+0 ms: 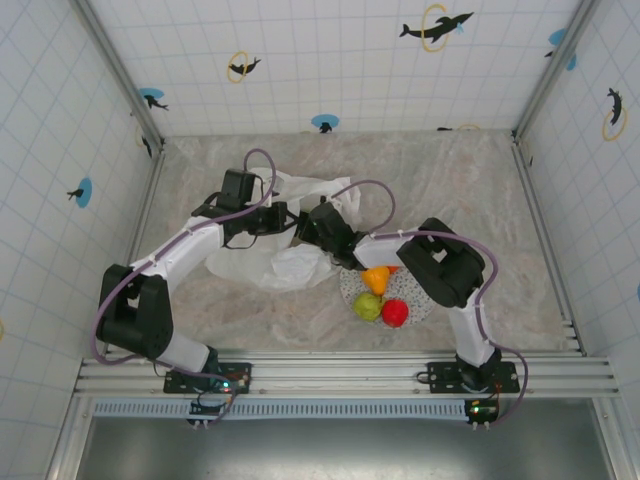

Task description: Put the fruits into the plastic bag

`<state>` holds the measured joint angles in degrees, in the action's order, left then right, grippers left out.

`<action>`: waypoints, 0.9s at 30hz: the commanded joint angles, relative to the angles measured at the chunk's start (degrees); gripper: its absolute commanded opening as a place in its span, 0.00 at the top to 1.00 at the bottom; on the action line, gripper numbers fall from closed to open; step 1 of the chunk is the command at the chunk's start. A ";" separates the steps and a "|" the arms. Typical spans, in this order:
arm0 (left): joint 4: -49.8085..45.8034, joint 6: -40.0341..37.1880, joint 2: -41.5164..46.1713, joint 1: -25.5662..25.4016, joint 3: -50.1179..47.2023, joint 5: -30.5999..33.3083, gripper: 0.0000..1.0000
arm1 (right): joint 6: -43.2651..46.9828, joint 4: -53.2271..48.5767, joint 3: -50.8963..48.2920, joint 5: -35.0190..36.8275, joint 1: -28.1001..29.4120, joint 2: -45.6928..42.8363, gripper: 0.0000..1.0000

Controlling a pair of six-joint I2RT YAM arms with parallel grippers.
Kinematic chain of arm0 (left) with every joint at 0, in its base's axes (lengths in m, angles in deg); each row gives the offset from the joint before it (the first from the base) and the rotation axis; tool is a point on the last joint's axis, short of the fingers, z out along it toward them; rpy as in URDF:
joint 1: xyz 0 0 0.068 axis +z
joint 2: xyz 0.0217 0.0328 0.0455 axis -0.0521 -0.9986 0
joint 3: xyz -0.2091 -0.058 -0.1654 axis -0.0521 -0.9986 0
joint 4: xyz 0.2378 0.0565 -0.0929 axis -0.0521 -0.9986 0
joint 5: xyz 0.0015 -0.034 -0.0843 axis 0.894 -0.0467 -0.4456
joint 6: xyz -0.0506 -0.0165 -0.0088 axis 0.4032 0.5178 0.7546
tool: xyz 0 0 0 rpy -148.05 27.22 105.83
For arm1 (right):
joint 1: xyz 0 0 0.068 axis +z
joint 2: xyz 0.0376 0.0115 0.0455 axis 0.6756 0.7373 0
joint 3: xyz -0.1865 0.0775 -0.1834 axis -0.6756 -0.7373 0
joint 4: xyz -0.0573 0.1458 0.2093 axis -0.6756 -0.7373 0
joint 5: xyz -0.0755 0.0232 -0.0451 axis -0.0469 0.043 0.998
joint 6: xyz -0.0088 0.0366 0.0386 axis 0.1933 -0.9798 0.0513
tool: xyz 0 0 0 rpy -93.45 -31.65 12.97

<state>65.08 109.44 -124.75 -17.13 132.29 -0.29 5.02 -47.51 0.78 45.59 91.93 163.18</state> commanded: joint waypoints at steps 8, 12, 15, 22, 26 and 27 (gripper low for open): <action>0.15 -1.25 -0.46 1.16 -0.06 -0.98 1.00 | 5.68 11.22 -2.41 -12.97 -0.91 -1.36 0.21; 0.10 -1.21 -0.36 1.31 0.08 -1.58 1.00 | 8.75 14.14 -0.55 -18.44 -0.82 0.23 0.21; 0.11 -1.29 -0.06 1.45 0.02 -1.70 1.00 | 11.29 14.85 -1.46 -19.38 -0.87 -0.43 0.22; -0.01 -1.65 0.70 2.92 0.06 -2.49 1.00 | 19.02 4.85 -3.83 -15.62 -0.96 -5.28 0.20; -0.81 -2.72 1.47 4.70 0.42 -3.56 1.00 | 26.97 -5.89 -4.22 -10.39 -0.01 -9.51 0.18; -1.20 -3.25 1.54 4.97 0.56 -3.80 1.00 | 28.87 -7.98 -4.41 -9.11 0.24 -10.56 0.18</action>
<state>64.87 108.70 -124.68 -13.24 132.29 -2.01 25.85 -48.40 -2.98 32.45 91.34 157.81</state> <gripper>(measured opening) 0.041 0.818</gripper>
